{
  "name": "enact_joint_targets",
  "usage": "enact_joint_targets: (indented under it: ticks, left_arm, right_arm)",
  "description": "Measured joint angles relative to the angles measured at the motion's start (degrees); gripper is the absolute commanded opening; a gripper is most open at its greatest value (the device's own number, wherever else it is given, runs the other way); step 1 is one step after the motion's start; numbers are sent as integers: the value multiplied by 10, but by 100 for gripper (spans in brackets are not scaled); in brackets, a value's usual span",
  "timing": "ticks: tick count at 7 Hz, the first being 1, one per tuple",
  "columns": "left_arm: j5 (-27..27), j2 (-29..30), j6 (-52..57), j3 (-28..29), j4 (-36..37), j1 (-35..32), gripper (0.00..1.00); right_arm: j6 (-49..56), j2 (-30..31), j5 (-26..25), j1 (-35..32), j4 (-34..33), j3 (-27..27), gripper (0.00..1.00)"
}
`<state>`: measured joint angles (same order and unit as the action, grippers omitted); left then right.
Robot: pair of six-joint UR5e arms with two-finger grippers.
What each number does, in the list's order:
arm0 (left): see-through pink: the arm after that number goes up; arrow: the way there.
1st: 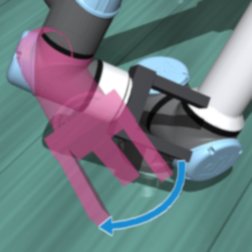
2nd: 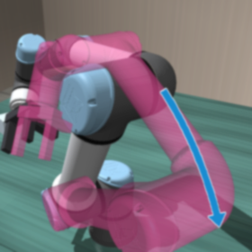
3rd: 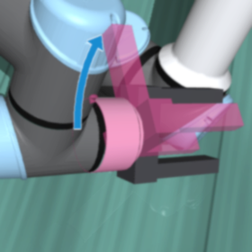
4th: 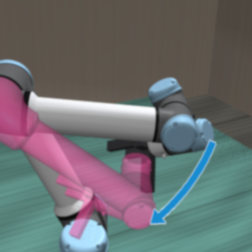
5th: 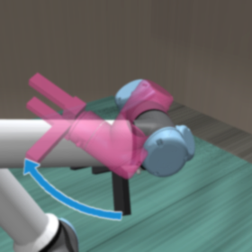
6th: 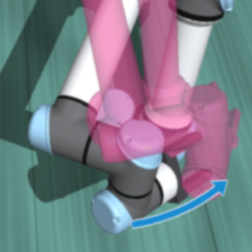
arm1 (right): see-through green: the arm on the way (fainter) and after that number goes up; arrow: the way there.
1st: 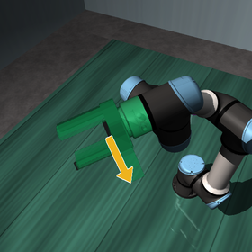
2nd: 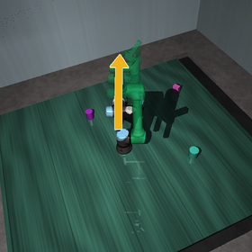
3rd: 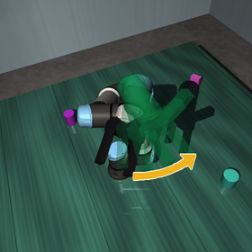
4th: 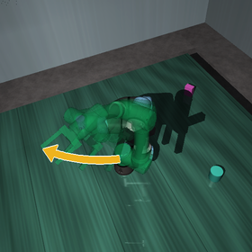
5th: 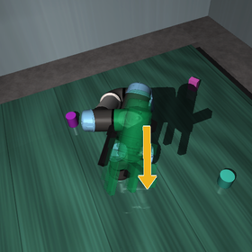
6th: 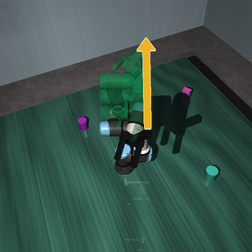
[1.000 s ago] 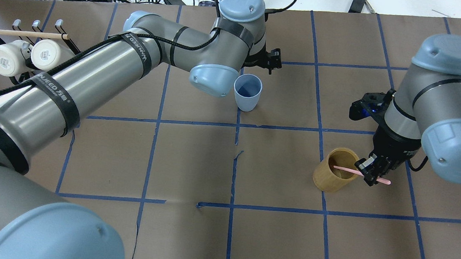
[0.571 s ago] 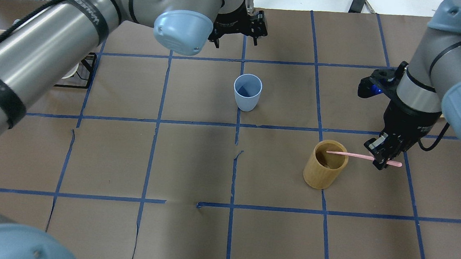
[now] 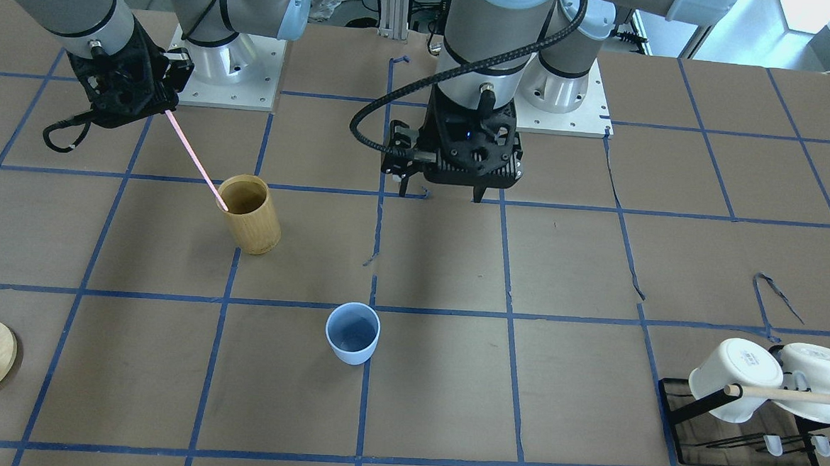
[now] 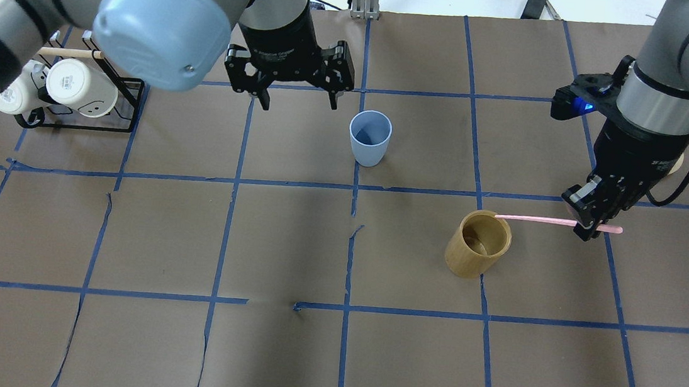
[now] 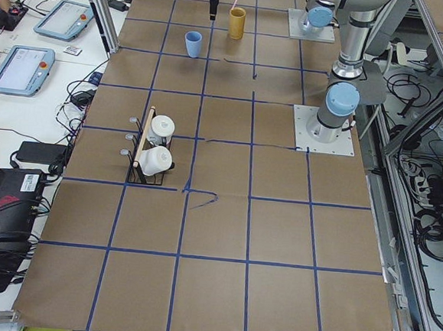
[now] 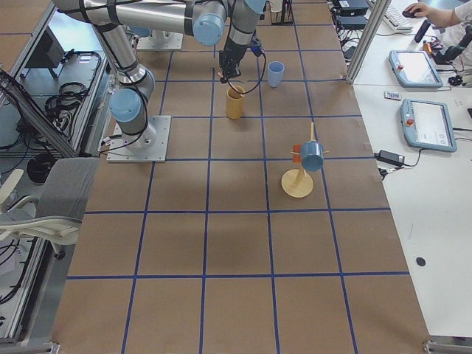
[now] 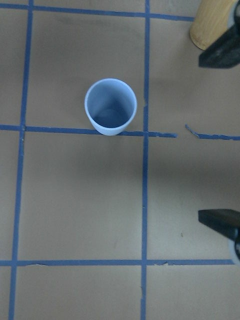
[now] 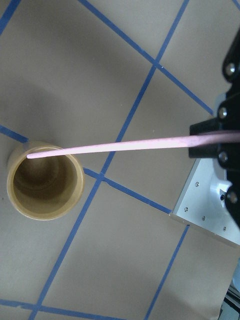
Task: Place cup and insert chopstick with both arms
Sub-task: 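Withdraw the left gripper while the right carries the chopstick toward the blue cup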
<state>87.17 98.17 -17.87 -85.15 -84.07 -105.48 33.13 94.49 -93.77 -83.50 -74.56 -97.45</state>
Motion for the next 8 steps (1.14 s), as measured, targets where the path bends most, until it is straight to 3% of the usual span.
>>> enact_joint_targets:
  ticks: [2,4,6,8]
  left_arm:
    - [2,-61,46,-47,-29,36,100]
    - [2,-99,131,-45,-73,103,100]
    - [2,-115,171,-45,-75,143,100]
    - [2,-118,178,-45,-67,156,100]
  right_arm:
    - [-2,-5,-2,0,50,48,0]
    - [-2,-29,-1,-2,59,98,0]
    - [-23,-92,13,-29,58,195,0]
    - [-112,-167,34,-86,42,272,0]
